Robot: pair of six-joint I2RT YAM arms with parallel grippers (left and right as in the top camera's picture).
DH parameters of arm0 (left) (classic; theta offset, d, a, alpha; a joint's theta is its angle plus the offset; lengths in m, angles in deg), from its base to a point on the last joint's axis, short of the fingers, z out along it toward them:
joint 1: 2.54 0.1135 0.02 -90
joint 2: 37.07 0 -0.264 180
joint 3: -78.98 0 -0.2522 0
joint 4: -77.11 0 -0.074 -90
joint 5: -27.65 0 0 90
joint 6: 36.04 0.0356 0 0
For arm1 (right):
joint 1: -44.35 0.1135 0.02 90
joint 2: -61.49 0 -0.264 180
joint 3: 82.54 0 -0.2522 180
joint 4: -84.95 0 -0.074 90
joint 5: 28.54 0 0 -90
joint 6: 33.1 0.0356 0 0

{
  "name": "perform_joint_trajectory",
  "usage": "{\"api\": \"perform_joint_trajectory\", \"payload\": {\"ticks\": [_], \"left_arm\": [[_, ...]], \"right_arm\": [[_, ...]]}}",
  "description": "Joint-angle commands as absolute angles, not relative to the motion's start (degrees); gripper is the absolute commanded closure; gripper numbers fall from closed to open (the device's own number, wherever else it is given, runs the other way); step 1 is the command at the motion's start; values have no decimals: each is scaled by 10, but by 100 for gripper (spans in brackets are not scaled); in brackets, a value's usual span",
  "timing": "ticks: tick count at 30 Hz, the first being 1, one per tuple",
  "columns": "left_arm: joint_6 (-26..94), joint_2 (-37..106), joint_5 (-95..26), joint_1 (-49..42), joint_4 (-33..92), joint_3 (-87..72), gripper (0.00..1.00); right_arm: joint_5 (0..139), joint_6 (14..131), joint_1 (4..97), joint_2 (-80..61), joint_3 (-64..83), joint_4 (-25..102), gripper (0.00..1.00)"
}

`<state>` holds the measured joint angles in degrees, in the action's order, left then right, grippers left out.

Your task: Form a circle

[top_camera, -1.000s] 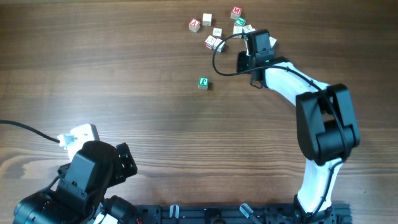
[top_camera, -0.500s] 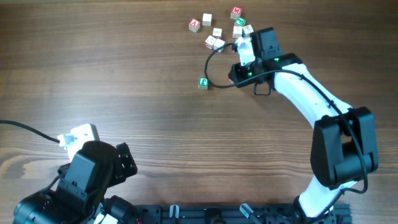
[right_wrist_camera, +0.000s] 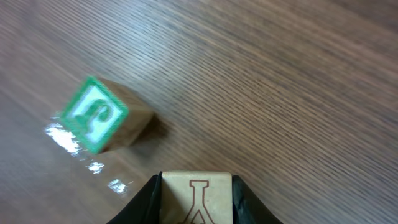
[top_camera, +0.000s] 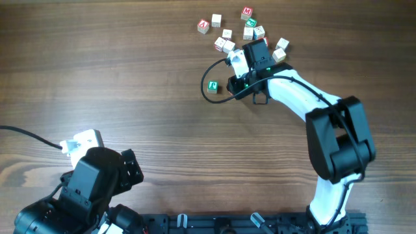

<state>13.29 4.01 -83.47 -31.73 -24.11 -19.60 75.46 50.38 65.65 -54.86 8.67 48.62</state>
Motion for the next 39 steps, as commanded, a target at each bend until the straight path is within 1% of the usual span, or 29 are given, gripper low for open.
{"api": "perform_joint_trajectory", "payload": {"ticks": [1,7,11,12,13,16,23,28,31,32,35,36,37,39], "left_arm": [[126,41,-834,-317,-242,-198,0],[126,41,-834,-317,-242,-198,0],[126,41,-834,-317,-242,-198,0],[126,41,-834,-317,-242,-198,0],[125,41,-834,-317,-242,-198,0],[126,41,-834,-317,-242,-198,0],[126,41,-834,-317,-242,-198,0],[126,41,-834,-317,-242,-198,0],[126,41,-834,-317,-242,-198,0],[126,41,-834,-317,-242,-198,0],[126,41,-834,-317,-242,-198,0],[126,41,-834,-317,-242,-198,0],[126,41,-834,-317,-242,-198,0],[126,41,-834,-317,-242,-198,0]], "right_arm": [[742,496,657,-572,92,493,77],[739,501,657,-571,92,509,67],[713,511,657,-571,92,523,66],[714,511,657,-571,92,524,64],[714,511,657,-571,92,524,59],[714,525,657,-571,90,524,48],[712,553,657,-536,87,516,43],[702,583,657,-489,87,501,43],[698,625,657,-461,87,482,43],[675,677,657,-459,87,473,45],[612,802,657,-459,87,437,64],[606,816,657,-459,87,435,74],[604,822,657,-461,87,438,80],[586,846,656,-469,87,448,87]]}}
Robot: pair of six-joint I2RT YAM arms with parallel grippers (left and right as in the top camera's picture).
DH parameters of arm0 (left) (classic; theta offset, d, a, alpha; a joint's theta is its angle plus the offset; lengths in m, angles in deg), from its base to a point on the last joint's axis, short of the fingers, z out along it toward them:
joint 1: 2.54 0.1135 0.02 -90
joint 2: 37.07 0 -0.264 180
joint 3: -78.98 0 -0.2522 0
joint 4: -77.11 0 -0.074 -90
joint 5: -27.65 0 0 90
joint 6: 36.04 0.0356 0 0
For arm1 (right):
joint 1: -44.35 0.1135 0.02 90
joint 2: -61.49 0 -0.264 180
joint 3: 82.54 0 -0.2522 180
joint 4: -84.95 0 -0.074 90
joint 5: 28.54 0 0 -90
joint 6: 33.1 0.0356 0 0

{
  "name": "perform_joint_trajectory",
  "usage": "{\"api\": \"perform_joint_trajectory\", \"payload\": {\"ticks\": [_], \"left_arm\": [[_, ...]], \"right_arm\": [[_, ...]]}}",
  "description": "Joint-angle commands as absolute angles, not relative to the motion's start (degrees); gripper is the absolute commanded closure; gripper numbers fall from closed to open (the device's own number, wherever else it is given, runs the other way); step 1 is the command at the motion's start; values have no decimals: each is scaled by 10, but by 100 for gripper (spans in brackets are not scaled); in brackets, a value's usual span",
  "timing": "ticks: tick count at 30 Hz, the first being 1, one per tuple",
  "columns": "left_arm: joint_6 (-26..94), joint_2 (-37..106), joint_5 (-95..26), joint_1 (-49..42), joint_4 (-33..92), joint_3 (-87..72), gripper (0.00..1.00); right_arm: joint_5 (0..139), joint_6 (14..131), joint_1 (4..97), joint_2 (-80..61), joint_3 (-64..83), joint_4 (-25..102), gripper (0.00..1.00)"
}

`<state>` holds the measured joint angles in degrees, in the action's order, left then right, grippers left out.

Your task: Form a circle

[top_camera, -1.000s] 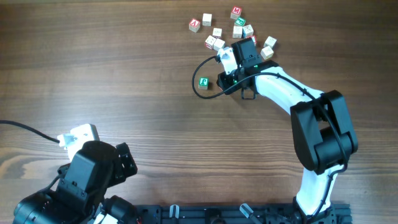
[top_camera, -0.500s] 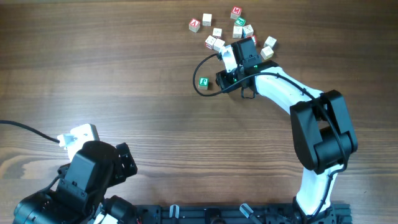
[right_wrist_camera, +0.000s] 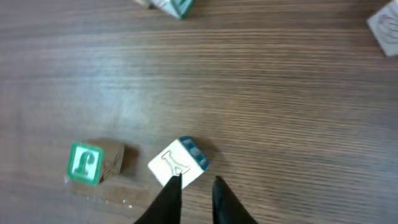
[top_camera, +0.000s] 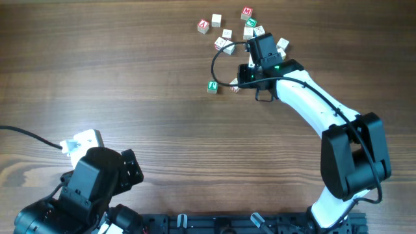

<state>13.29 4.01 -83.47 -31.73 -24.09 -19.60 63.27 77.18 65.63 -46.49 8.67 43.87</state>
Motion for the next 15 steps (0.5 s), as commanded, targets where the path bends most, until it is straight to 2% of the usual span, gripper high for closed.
{"api": "perform_joint_trajectory", "payload": {"ticks": [1,4,9,15], "left_arm": [[126,41,-834,-317,-242,-198,0],[126,41,-834,-317,-242,-198,0],[126,41,-834,-317,-242,-198,0],[126,41,-834,-317,-242,-198,0]], "right_arm": [[580,859,655,-478,87,456,90],[580,899,651,-491,87,470,96],[532,965,650,-496,88,484,95],[478,980,650,-497,106,495,95]]}}
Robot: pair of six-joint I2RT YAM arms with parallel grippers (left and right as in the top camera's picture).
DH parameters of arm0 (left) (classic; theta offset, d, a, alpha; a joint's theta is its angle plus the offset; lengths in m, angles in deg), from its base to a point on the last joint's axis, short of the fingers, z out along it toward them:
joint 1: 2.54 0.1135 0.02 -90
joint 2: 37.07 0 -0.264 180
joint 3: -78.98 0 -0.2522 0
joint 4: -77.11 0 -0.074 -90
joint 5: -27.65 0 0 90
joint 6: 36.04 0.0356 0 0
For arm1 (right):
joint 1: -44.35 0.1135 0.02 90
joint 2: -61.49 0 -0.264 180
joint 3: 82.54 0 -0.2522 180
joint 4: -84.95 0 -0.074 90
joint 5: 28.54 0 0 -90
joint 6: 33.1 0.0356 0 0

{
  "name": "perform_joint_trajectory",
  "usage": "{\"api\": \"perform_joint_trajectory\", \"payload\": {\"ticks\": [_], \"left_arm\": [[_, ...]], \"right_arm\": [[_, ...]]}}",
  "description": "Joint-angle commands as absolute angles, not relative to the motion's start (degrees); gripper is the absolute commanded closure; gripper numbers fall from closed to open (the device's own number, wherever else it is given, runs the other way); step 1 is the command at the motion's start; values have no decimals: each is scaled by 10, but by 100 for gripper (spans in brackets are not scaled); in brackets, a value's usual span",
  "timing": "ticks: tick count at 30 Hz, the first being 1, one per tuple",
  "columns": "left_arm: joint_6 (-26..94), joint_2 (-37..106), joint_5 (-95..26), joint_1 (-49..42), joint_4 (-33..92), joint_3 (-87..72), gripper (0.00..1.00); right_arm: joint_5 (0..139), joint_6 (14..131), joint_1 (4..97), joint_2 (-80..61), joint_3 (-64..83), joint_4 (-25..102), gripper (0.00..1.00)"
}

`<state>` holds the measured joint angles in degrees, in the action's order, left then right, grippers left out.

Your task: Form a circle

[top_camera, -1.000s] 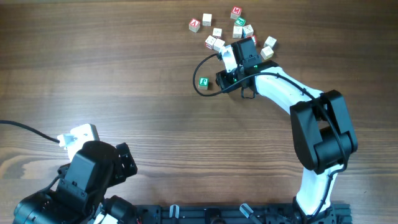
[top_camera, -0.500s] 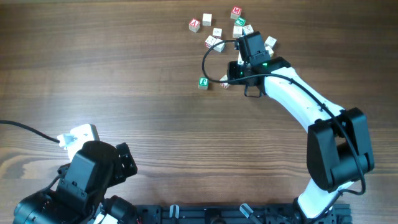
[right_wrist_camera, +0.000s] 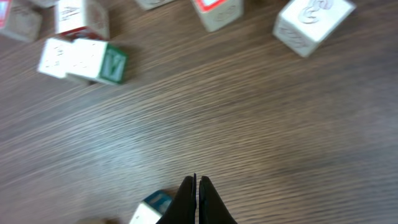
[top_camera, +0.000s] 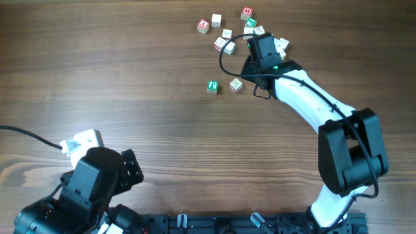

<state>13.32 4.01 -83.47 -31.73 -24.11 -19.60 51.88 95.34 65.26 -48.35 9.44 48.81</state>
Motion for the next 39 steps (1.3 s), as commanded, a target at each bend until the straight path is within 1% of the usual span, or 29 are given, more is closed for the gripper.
{"api": "perform_joint_trajectory", "payload": {"ticks": [1,13,18,20,26,39], "left_arm": [[126,41,-834,-317,-242,-198,0],[126,41,-834,-317,-242,-198,0],[126,41,-834,-317,-242,-198,0],[126,41,-834,-317,-242,-198,0],[126,41,-834,-317,-242,-198,0],[126,41,-834,-317,-242,-198,0]], "right_arm": [[478,979,649,-496,106,496,95],[484,994,635,-502,118,521,96],[541,988,619,-528,118,549,96],[592,959,611,-539,118,568,96],[675,902,610,-554,118,591,96],[704,899,610,-554,118,568,96]]}}
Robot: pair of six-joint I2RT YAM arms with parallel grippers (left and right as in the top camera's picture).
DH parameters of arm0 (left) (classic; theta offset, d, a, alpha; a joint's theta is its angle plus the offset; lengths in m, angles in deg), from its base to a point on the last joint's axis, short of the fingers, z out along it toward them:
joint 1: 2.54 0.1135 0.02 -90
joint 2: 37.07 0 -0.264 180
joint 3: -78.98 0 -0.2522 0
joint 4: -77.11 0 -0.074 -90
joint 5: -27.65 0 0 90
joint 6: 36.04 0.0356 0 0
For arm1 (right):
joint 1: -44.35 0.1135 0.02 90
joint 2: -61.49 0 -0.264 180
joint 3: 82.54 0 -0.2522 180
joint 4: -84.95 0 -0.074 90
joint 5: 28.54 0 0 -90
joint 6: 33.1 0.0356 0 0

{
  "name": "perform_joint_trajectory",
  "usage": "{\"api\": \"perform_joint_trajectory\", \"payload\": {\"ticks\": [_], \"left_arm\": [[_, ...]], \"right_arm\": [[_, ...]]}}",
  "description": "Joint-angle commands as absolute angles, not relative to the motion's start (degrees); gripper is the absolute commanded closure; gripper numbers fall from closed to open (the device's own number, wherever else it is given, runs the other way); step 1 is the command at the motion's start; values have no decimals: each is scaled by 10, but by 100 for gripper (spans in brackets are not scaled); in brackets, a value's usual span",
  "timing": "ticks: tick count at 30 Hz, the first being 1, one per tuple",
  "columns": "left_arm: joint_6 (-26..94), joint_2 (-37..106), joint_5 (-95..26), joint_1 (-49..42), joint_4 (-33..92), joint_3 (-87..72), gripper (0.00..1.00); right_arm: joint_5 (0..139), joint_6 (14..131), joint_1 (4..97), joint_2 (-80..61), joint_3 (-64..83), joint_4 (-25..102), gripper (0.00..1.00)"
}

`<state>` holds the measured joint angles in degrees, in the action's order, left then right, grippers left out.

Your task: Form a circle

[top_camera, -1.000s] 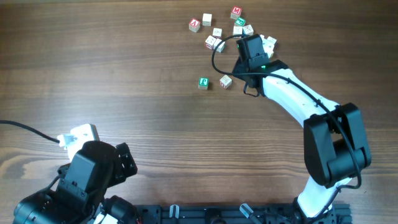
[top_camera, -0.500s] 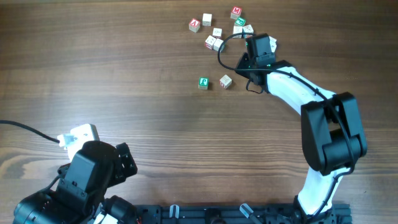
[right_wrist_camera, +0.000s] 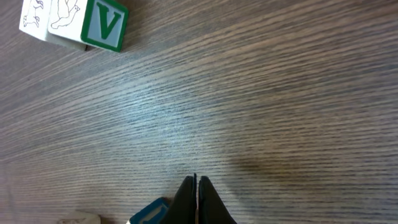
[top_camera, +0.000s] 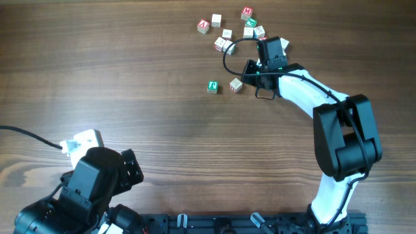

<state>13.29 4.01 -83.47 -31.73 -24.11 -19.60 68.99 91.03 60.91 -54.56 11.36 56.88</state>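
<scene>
Two lettered cubes stand apart from the pile: a green-faced block and a blue-edged block just right of it. Other cubes lie in a cluster at the far middle. My right gripper sits between the pair and the cluster, low over the wood. In the wrist view it is shut with nothing between the fingers. The blue-edged block shows at the bottom edge, and a green V block at the upper left. The left arm is folded at the near left, its gripper hidden.
A red A block and a red M block mark the cluster's far side. A white block lies just right of my right wrist. A black cable loops beside the gripper. Bare wood stretches left and toward me.
The right gripper is still shut and empty. It is now lower, closer to the table and the V block, and the arm has shifted slightly right. No block has moved.
My right gripper was shut on a block with a flask drawing, beside the green-faced block. Then that block stood on the table right of the green one, the fingers slightly apart behind it. Then the gripper was shut and empty nearer the cluster, where it remains.
</scene>
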Motion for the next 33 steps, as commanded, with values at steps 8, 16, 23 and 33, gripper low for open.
{"api": "perform_joint_trajectory", "payload": {"ticks": [8,16,23,33], "left_arm": [[126,41,-834,-317,-242,-198,0],[126,41,-834,-317,-242,-198,0],[126,41,-834,-317,-242,-198,0],[126,41,-834,-317,-242,-198,0]], "right_arm": [[709,899,610,-554,118,567,96],[728,899,610,-554,118,566,96],[732,899,610,-554,118,564,96],[745,900,610,-554,118,544,96]]}}
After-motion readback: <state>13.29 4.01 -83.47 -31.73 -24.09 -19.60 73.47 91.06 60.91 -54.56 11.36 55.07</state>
